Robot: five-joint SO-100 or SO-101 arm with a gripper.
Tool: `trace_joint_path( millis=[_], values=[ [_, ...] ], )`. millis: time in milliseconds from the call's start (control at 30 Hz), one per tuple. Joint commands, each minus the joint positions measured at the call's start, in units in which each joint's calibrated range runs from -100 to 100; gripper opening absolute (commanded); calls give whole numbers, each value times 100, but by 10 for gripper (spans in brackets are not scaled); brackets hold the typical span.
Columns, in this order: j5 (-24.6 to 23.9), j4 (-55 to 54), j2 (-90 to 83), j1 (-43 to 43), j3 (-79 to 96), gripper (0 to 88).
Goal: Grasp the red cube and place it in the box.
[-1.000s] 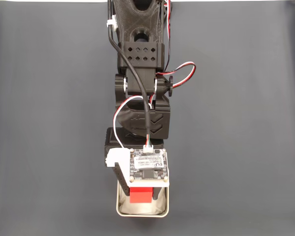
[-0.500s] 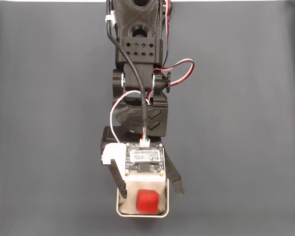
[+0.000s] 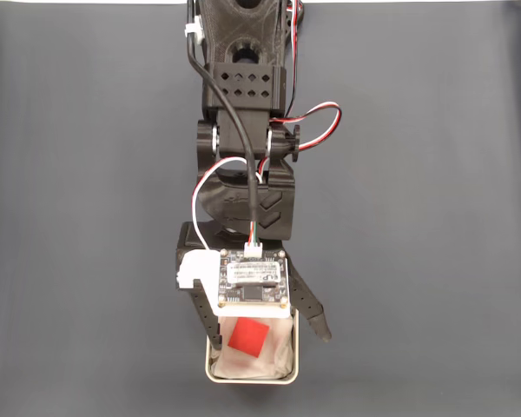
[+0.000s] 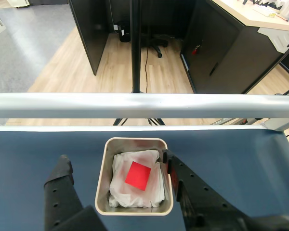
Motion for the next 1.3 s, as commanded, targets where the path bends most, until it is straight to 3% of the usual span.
trace_joint_path(
  millis=[0,767,867,967,1133,1267],
  values=[
    [-5,-110,-430,56,-16,428],
    [-15,-126,-456,56,11,417],
    [-39,-134,-516,56,20,303],
    [-88,-356,-716,20,20,27],
    [-122,-487,-1522,-65,48,0],
    [-137,-536,-2709,-101,1206,0]
  ],
)
